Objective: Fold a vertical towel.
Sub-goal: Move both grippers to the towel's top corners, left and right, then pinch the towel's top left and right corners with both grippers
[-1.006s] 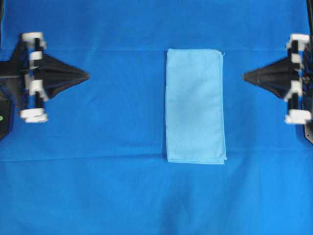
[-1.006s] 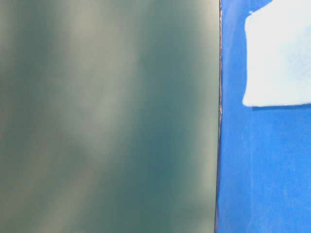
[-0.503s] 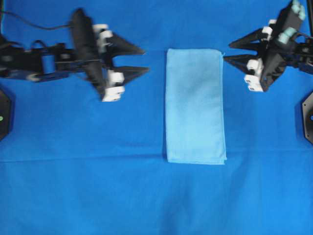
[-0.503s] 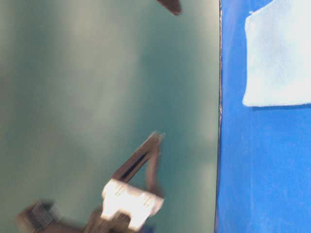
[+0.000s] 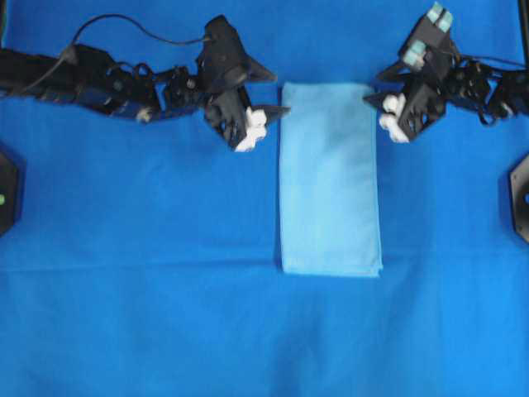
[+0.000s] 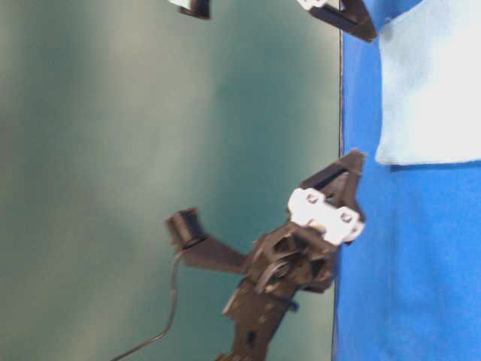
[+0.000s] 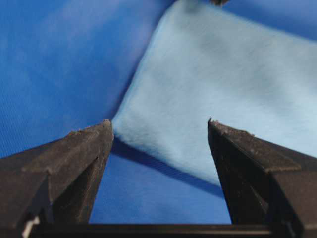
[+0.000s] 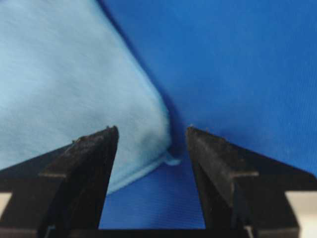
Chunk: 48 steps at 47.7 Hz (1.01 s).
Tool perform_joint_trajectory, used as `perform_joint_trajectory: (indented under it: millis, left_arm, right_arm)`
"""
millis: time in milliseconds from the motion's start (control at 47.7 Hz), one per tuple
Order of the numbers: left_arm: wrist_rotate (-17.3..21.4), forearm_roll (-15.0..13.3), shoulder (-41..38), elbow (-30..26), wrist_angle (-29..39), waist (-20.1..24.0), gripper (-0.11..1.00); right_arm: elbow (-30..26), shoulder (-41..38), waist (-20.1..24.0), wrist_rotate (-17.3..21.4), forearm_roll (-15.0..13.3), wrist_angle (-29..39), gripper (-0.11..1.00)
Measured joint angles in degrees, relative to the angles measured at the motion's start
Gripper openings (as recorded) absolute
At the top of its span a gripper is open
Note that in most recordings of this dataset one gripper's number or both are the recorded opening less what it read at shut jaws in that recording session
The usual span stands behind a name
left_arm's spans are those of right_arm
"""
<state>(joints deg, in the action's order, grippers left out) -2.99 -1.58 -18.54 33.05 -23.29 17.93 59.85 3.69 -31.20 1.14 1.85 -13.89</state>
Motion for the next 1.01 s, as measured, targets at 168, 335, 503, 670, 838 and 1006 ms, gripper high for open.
perform_joint_trajectory:
  millis: [168,335,503,670,838,1006]
  left_arm:
    - [0.1,0.1,-3.8,-2.4,0.0,1.5,0.73]
    - [0.2,0.0,-6.3,-4.3,0.0,2.3,0.71]
    - [0.6,0.0,-6.7,-4.5,0.9,2.3,0.45]
    - [1.5,0.0,-6.7,-4.5,2.3,2.0,0.02]
    - [1.6,0.0,-6.6,-4.7,2.9,2.1,0.01]
    - [1.8,0.0,-6.4,-4.7,3.4,2.4,0.01]
  right_arm:
    - [-1.0,-4.0,-1.0,0.0,0.0,-0.4,0.60]
    - [-1.6,-4.8,-1.1,0.0,-0.1,-0.5,0.59]
    - [-1.6,-4.8,-1.1,0.1,-0.3,-0.4,0.32]
    - [-1.6,-4.8,-0.8,0.0,-0.4,-0.4,0.02]
    - [-1.6,-4.8,-0.8,0.1,-0.4,-0.3,0.02]
    - [-1.7,-4.7,-0.7,0.2,-0.4,-0.4,0.02]
